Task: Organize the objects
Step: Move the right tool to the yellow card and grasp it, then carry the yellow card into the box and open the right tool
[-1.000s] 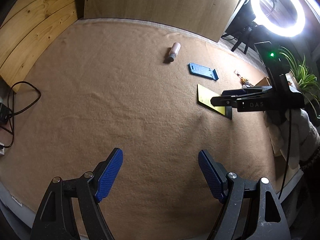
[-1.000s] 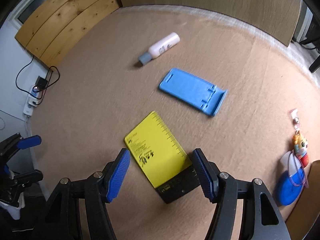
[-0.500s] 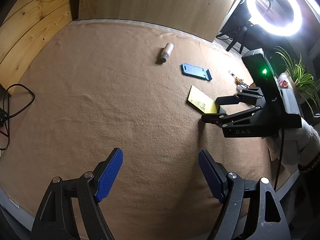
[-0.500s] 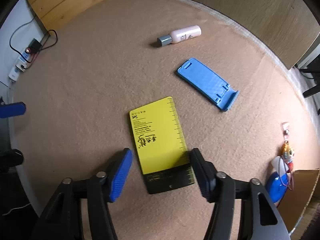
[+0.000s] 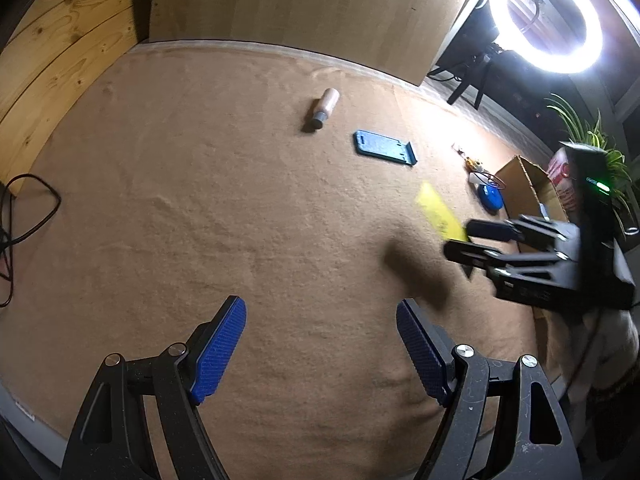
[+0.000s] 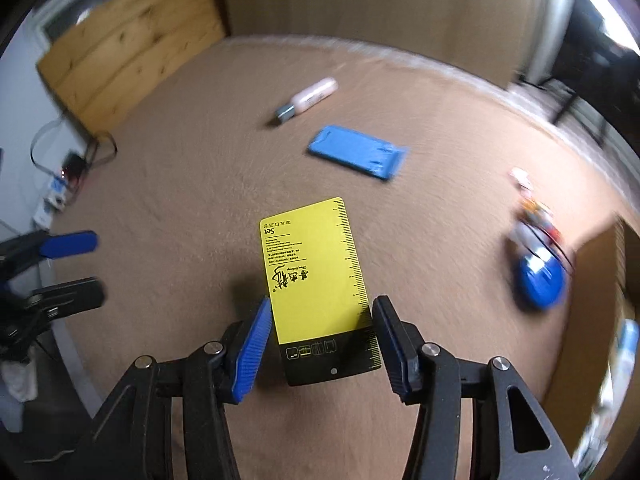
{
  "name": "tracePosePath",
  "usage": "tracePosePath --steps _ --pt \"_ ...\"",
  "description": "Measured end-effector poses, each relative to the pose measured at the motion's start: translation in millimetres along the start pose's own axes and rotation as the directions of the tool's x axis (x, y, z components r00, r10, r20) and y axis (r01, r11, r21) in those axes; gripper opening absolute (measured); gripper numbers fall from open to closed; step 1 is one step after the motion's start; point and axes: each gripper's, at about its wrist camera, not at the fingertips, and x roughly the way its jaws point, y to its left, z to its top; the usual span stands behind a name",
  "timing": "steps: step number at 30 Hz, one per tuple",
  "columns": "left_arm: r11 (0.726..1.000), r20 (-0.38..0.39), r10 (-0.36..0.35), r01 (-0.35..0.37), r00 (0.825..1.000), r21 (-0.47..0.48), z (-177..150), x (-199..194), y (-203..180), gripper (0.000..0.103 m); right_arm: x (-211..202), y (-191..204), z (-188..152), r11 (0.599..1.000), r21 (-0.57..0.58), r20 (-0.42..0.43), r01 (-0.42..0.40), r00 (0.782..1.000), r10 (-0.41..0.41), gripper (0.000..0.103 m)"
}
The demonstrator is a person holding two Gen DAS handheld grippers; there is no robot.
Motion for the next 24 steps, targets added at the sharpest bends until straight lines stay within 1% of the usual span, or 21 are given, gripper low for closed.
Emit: tracePosePath --steps 5,8,11,12,14,15,17,19,24 --pt "0.999 -0.014 -0.026 0.027 1.0 0.033 10.2 11.9 -19.0 0.081 -45.6 -28.5 -29.7 0.991 0.125 0.08 0.038 0.996 -0.049 0.048" --pt "0.997 -0.023 -0.042 0.043 0.999 0.059 14.3 18.3 -32.7 0.081 -66.7 -49.3 -42.8 0.976 0.203 0.121 0.079 0.987 -0.105 0.048" --pt "0.994 -0.031 -0.059 0.061 0.998 0.092 18.9 24.9 -51.0 0.081 -91.7 -72.9 -59.3 0.949 0.295 0.156 0.113 0.974 -0.164 0.048" --pt "0.992 -0.034 -0.065 0.068 0.997 0.103 20.2 27.0 -57.4 0.081 -100.6 -87.0 -64.9 0.939 0.319 0.163 0.125 0.969 -0.184 0.048" --pt "0.989 -0.038 -0.074 0.079 0.996 0.124 22.3 30.8 -69.5 0.081 -113.1 -102.4 -74.4 0.918 0.364 0.173 0.154 0.958 -0.229 0.048" --pt "0.987 -0.041 -0.081 0.086 0.996 0.134 23.4 32.7 -75.7 0.081 -118.5 -110.6 -79.4 0.902 0.394 0.176 0.177 0.949 -0.263 0.048" --pt "0.984 -0.047 -0.091 0.097 0.995 0.151 25.5 36.7 -87.6 0.081 -126.4 -126.5 -89.7 0.876 0.437 0.169 0.204 0.938 -0.302 0.048" --pt "0.98 -0.051 -0.103 0.11 0.993 0.167 27.9 40.2 -98.7 0.081 -130.3 -141.8 -99.3 0.852 0.476 0.151 0.217 0.934 -0.323 0.048" --pt "0.971 -0.064 -0.119 0.13 0.991 0.203 29.7 47.4 -119.8 0.081 -136.6 -167.8 -118.1 0.816 0.519 0.116 0.256 0.924 -0.364 0.048"
